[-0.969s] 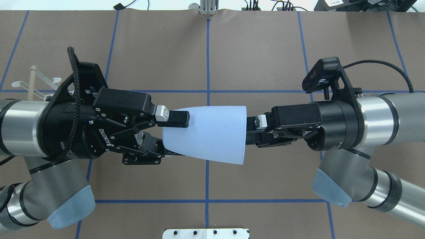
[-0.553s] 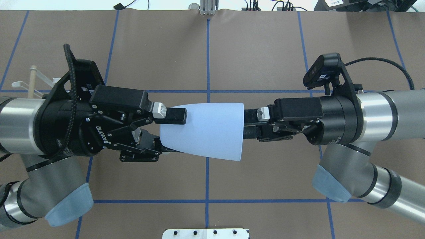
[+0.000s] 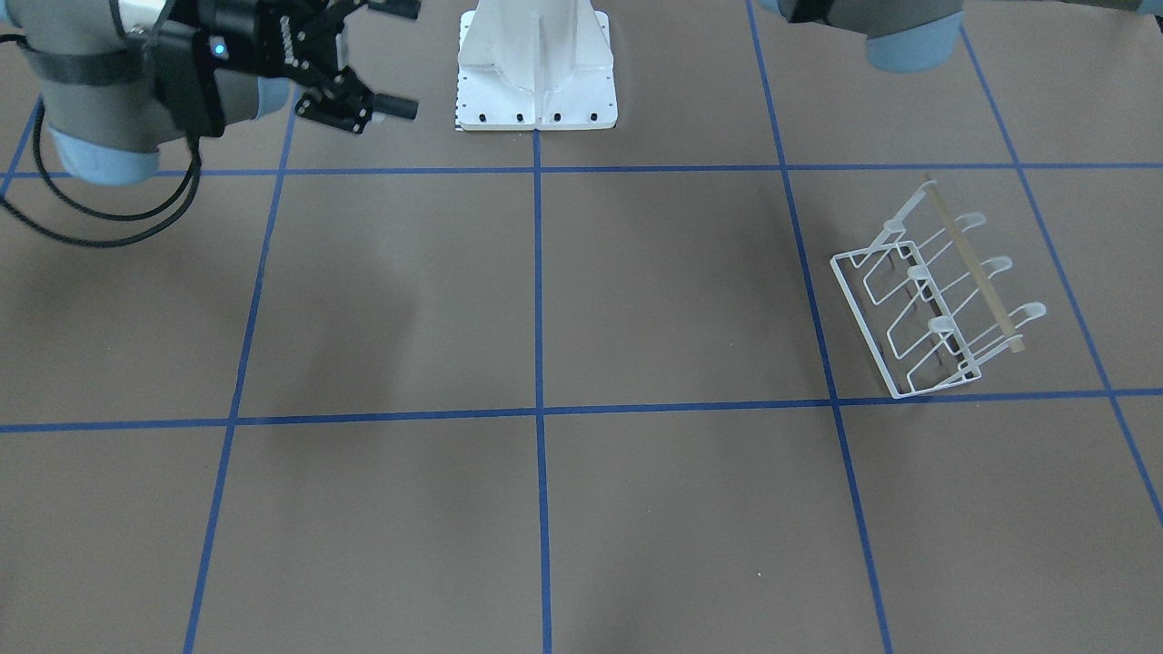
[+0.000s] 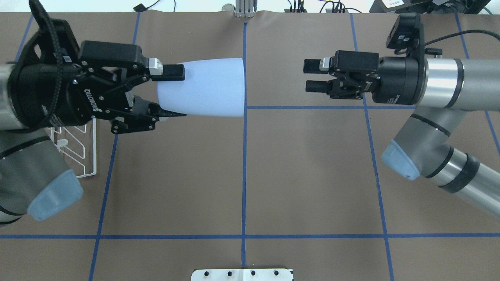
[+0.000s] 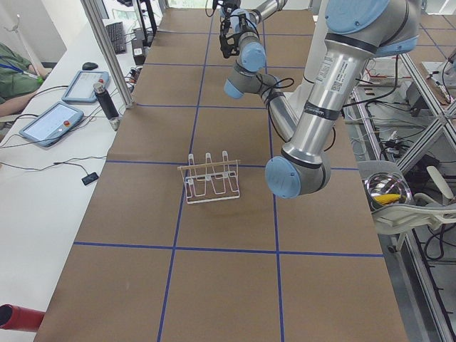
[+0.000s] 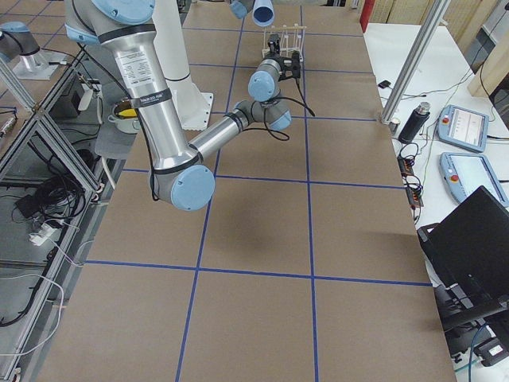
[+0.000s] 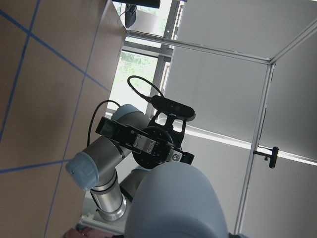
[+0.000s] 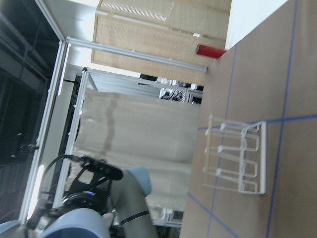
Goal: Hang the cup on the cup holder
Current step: 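Open and withdraw the right gripper while the left gripper carries the cup toward the rack, then lower the cup with the left gripper onto a hook of the wire rack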
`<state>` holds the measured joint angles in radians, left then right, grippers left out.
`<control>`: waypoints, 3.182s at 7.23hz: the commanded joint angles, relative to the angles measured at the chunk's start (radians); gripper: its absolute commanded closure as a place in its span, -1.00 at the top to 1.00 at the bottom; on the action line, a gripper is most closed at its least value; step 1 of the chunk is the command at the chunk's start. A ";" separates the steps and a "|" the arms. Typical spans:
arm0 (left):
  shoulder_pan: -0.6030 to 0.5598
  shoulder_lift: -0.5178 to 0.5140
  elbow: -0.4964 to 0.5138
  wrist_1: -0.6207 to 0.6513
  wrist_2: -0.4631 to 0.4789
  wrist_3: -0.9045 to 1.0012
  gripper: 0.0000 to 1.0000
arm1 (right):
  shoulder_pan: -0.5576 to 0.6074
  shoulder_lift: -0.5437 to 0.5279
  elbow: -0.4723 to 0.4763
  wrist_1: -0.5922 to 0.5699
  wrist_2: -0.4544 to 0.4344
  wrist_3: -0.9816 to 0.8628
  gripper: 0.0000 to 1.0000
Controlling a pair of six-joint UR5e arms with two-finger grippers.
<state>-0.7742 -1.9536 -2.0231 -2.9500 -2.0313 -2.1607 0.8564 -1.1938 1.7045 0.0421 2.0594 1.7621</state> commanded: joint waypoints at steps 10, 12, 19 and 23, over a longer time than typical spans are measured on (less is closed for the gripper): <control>-0.465 0.083 0.029 1.316 -0.264 1.368 -1.00 | 0.391 -0.033 -0.062 -1.686 0.200 -1.392 1.00; -0.442 -0.037 0.068 1.544 -0.129 1.529 -1.00 | 0.379 -0.029 -0.063 -1.768 0.197 -1.405 1.00; -0.367 -0.042 0.224 1.540 -0.095 1.622 -1.00 | 0.359 -0.023 -0.077 -1.802 0.212 -1.405 1.00; -0.372 -0.027 0.198 1.551 -0.102 1.642 -1.00 | 0.369 -0.024 -0.063 -1.811 0.232 -1.403 1.00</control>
<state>-1.1431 -1.9883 -1.8140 -1.4002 -2.1313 -0.5199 1.2239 -1.2179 1.6379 -1.7655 2.2843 0.3584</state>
